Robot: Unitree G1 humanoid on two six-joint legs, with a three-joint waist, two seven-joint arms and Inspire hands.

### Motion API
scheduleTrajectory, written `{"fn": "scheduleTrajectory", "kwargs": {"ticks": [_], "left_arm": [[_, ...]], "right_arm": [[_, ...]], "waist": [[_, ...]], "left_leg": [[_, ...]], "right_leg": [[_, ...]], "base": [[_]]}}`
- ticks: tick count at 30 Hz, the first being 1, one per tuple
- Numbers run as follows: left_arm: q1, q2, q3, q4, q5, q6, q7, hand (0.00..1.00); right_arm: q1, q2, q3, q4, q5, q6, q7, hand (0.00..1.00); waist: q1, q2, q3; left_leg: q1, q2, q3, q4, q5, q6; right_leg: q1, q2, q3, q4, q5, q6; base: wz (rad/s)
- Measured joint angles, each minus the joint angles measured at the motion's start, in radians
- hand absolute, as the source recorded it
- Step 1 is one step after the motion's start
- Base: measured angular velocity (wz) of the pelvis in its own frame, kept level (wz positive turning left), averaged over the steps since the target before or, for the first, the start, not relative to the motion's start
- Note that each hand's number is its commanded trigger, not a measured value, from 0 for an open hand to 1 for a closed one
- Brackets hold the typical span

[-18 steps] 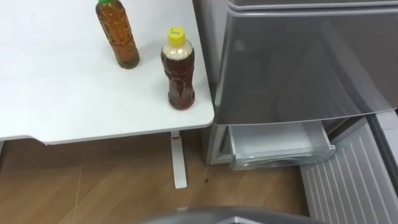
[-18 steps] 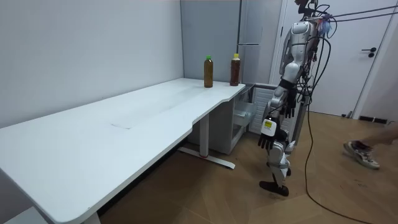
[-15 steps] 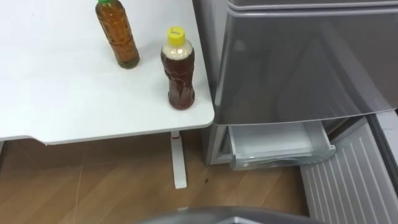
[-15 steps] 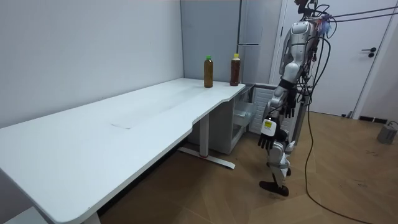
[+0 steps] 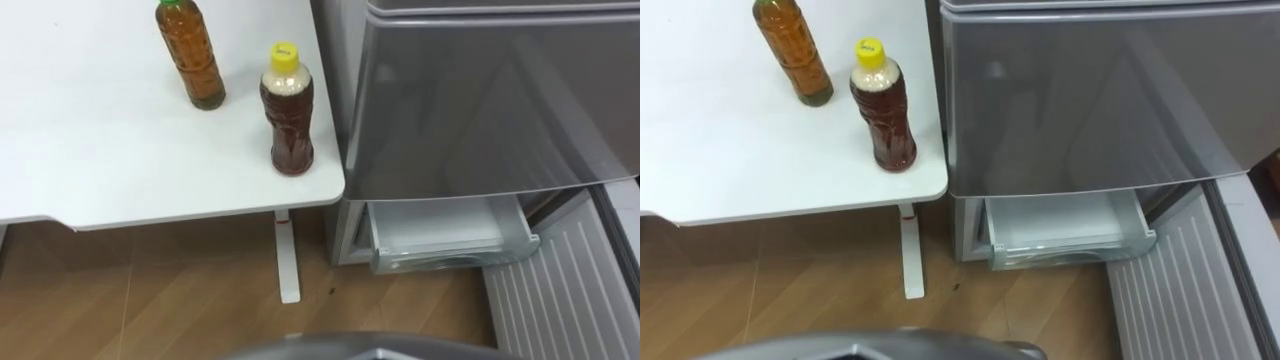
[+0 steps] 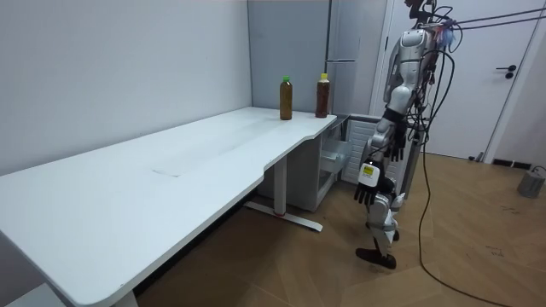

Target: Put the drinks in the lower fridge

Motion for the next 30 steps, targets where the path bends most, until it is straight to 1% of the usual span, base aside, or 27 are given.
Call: {"fn": "scheduleTrajectory", "kwargs": {"ticks": [7,9,12,15,17,18,20,21,22,23,24,25,26,27,28,29,30], "left_arm": [[0.001,0.0,0.001,0.007,-0.002,-0.015,0.0,0.0],[0.0,0.0,0.002,0.006,-0.022,-0.015,0.002,0.0],[0.013,-0.004,0.009,0.004,-0.083,-0.017,0.03,0.0],[0.027,-0.006,0.024,-0.001,-0.162,-0.017,0.071,0.0],[0.038,-0.007,0.052,-0.004,-0.236,-0.017,0.103,0.0],[0.041,-0.008,0.065,-0.005,-0.248,-0.017,0.111,0.0],[0.047,-0.008,0.121,-0.01,-0.339,-0.018,0.16,0.0],[0.046,-0.008,0.131,-0.013,-0.38,-0.019,0.177,0.0],[0.044,-0.008,0.157,-0.021,-0.459,-0.024,0.208,0.0],[0.045,-0.007,0.182,-0.021,-0.53,-0.042,0.239,0.0],[0.045,-0.007,0.196,-0.023,-0.566,-0.051,0.252,0.0],[0.045,-0.007,0.22,-0.031,-0.632,-0.066,0.279,0.0],[0.046,-0.009,0.256,-0.06,-0.694,-0.073,0.306,0.0],[0.051,-0.011,0.279,-0.076,-0.724,-0.079,0.317,0.0],[0.061,-0.011,0.31,-0.109,-0.792,-0.089,0.348,0.0],[0.07,-0.011,0.334,-0.151,-0.857,-0.095,0.387,0.0],[0.071,-0.011,0.343,-0.168,-0.877,-0.102,0.405,0.0]], "right_arm": [[-0.004,0.0,0.001,0.0,-0.021,0.0,-0.001,0.0],[-0.007,0.0,0.001,-0.001,-0.022,0.0,-0.003,0.0],[-0.016,0.0,0.002,-0.003,-0.021,0.0,-0.013,0.0],[-0.018,0.0,0.003,-0.005,-0.015,0.001,-0.02,0.0],[-0.019,0.0,0.002,-0.005,-0.002,0.003,-0.02,0.0],[-0.019,0.0,0.002,-0.005,0.004,0.004,-0.02,0.0],[-0.018,0.0,0.001,-0.006,0.016,0.004,-0.025,0.0],[-0.019,0.0,0.001,-0.005,0.017,0.004,-0.029,0.0],[-0.019,-0.001,0.001,-0.004,0.022,0.004,-0.039,0.0],[-0.018,-0.001,0.001,0.0,0.025,0.002,-0.044,0.0],[-0.018,-0.001,0.001,0.0,0.026,0.001,-0.046,0.0],[-0.017,-0.001,0.001,0.0,0.027,0.0,-0.052,0.0],[-0.015,0.0,-0.003,-0.001,0.026,-0.002,-0.057,0.0],[-0.014,0.0,-0.009,-0.001,0.024,-0.005,-0.058,0.0],[-0.011,-0.001,-0.015,0.0,0.023,-0.011,-0.063,0.0],[-0.011,-0.002,-0.017,-0.001,0.022,-0.012,-0.07,0.0],[-0.011,-0.002,-0.017,-0.002,0.021,-0.014,-0.073,0.0]], "waist": [[0.002,0.0,0.0003],[0.002,0.0,0.0004],[0.003,0.001,0.0004],[0.004,0.002,-0.0001],[0.005,0.003,-0.0008],[0.006,0.003,-0.001],[0.011,0.004,-0.0009],[0.013,0.006,-0.0012],[0.02,0.007,-0.0006],[0.028,0.008,-0.0006],[0.032,0.009,-0.0011],[0.044,0.01,-0.0016],[0.056,0.012,-0.0019],[0.058,0.013,-0.0023],[0.061,0.022,-0.0069],[0.062,0.017,-0.0035],[0.064,0.022,-0.0044]], "left_leg": [[-0.009,-0.002,-0.011,0.008,0.0,0.0],[-0.012,-0.003,-0.013,0.01,0.0,0.0],[-0.018,-0.003,-0.015,0.01,0.0,0.0],[-0.02,-0.004,-0.028,0.011,0.0,0.0],[-0.022,-0.004,-0.031,0.012,0.0,0.0],[-0.021,-0.005,-0.032,0.012,0.0,-0.001],[-0.018,-0.01,-0.044,0.014,0.0,0.0],[-0.018,-0.012,-0.046,0.014,0.0,0.0],[-0.019,-0.016,-0.053,0.013,0.0,0.0],[-0.019,-0.02,-0.059,0.013,0.001,0.001],[-0.019,-0.021,-0.06,0.014,0.0,0.002],[-0.018,-0.022,-0.06,0.014,-0.001,0.004],[-0.018,-0.022,-0.062,0.014,-0.002,0.005],[-0.018,-0.022,-0.063,0.014,-0.002,0.005],[-0.018,-0.022,-0.063,0.014,-0.002,0.005],[-0.018,-0.022,-0.064,0.011,-0.002,0.005],[-0.018,-0.022,-0.066,0.011,-0.002,0.005]], "right_leg": [[0.004,-0.001,-0.003,0.001,-0.001,0.0],[0.003,-0.001,-0.003,0.001,-0.003,-0.001],[0.0,-0.001,-0.006,0.001,-0.004,-0.001],[-0.001,-0.001,-0.011,0.001,-0.007,-0.001],[0.001,-0.002,-0.021,0.0,-0.007,-0.002],[0.003,-0.002,-0.025,0.0,-0.007,-0.002],[0.017,-0.006,-0.035,-0.001,-0.012,0.0],[0.017,-0.008,-0.037,0.0,-0.013,0.001],[0.017,-0.012,-0.045,0.001,-0.015,0.004],[0.017,-0.016,-0.055,0.001,-0.017,0.007],[0.019,-0.017,-0.057,0.001,-0.017,0.008],[0.021,-0.018,-0.059,0.001,-0.018,0.009],[0.02,-0.018,-0.057,0.002,-0.018,0.009],[0.02,-0.018,-0.057,0.002,-0.018,0.009],[0.021,-0.018,-0.058,0.002,-0.018,0.009],[0.026,-0.018,-0.06,0.003,-0.018,0.009],[0.027,-0.018,-0.061,0.003,-0.018,0.009]], "base": [[0.02],[0.05],[0.04],[0.08],[0.11],[0.13],[0.16],[0.18],[0.18],[0.18],[0.12],[0.0],[0.0],[0.0],[0.04],[0.05],[0.08]]}}
